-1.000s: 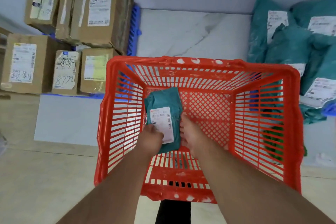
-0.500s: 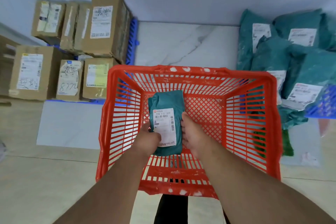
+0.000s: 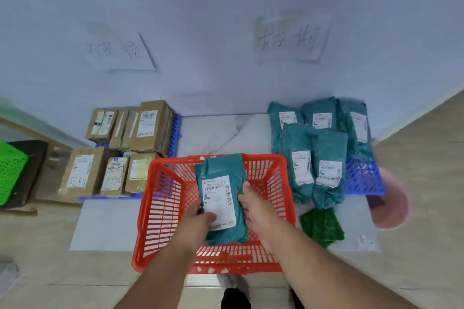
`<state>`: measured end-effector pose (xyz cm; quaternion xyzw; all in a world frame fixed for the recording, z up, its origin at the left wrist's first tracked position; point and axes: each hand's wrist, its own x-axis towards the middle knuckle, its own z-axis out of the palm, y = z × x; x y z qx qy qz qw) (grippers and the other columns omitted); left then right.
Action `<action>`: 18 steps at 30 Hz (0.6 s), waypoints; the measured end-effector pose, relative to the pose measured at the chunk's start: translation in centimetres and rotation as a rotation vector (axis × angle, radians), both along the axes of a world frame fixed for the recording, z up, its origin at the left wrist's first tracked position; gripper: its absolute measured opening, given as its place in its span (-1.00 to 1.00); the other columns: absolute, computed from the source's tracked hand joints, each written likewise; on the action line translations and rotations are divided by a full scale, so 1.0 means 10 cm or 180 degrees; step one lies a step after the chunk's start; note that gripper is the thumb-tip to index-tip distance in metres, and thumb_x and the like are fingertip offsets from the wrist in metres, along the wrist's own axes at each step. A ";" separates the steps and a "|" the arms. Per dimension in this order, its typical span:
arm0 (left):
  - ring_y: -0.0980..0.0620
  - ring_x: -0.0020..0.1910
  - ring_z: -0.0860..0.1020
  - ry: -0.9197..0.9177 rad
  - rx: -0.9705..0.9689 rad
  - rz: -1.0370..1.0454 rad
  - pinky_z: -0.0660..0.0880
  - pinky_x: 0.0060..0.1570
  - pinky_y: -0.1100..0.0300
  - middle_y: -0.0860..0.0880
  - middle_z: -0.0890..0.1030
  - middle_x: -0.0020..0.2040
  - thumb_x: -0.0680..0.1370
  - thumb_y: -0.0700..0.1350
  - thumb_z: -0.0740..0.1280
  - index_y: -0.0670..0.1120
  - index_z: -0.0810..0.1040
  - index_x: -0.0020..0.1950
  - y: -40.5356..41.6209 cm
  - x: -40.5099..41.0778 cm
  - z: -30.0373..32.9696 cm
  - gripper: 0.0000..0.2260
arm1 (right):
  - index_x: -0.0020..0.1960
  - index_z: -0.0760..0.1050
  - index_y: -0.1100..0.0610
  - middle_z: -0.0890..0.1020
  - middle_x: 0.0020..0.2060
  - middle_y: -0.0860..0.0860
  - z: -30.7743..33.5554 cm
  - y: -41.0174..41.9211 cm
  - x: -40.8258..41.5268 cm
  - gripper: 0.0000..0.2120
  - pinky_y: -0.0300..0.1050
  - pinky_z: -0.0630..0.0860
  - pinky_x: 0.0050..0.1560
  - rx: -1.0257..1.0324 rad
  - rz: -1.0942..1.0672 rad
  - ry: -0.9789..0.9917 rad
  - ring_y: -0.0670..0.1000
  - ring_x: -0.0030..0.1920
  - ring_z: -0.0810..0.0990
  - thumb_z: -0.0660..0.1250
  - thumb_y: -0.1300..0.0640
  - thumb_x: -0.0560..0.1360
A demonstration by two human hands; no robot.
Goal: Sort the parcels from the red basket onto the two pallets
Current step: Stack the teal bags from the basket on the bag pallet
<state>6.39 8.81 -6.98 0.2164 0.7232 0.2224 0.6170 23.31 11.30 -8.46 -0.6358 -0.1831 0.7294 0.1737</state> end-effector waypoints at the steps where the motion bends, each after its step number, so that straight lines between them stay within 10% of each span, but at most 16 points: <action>1: -0.10 0.17 0.67 0.0001 0.0068 0.0032 0.63 0.10 -0.02 -0.03 0.70 0.23 0.63 -0.29 0.31 0.07 0.54 0.36 -0.01 0.12 0.09 -0.63 | -0.04 0.63 -0.03 0.75 -0.20 -0.15 0.09 -0.02 0.13 -0.52 -0.25 0.57 -0.26 0.0024 -0.0032 0.0006 -0.15 -0.21 0.74 0.09 -0.29 0.73; 6: -0.10 0.16 0.68 0.0017 0.0419 0.0072 0.62 0.03 0.02 -0.01 0.72 0.21 0.64 -0.24 0.35 0.08 0.59 0.33 -0.07 0.85 0.47 -0.68 | 0.02 0.61 -0.02 0.74 -0.18 -0.13 0.42 -0.07 0.82 -0.54 -0.20 0.58 -0.21 0.0249 0.0005 0.0090 -0.10 -0.15 0.72 0.09 -0.30 0.73; 11: -0.09 0.15 0.68 -0.0127 0.0537 -0.0049 0.61 -0.04 0.07 -0.03 0.70 0.24 0.65 -0.22 0.35 0.06 0.56 0.34 -0.10 1.60 0.64 -0.70 | 0.21 0.71 -0.01 0.81 0.08 -0.03 0.50 -0.15 1.54 -0.40 0.01 0.65 0.25 0.0502 -0.0261 -0.0082 0.03 0.13 0.77 0.11 -0.42 0.64; 18: 0.02 0.10 0.65 -0.0218 0.0647 -0.0869 0.61 -0.17 0.23 0.03 0.64 0.26 0.68 -0.18 0.33 0.06 0.47 0.49 -0.19 2.35 0.87 -0.62 | 0.24 0.67 0.01 0.77 0.04 -0.07 0.73 -0.52 2.24 -0.49 -0.18 0.59 -0.16 0.0597 -0.0921 -0.0284 -0.03 0.06 0.75 0.10 -0.29 0.72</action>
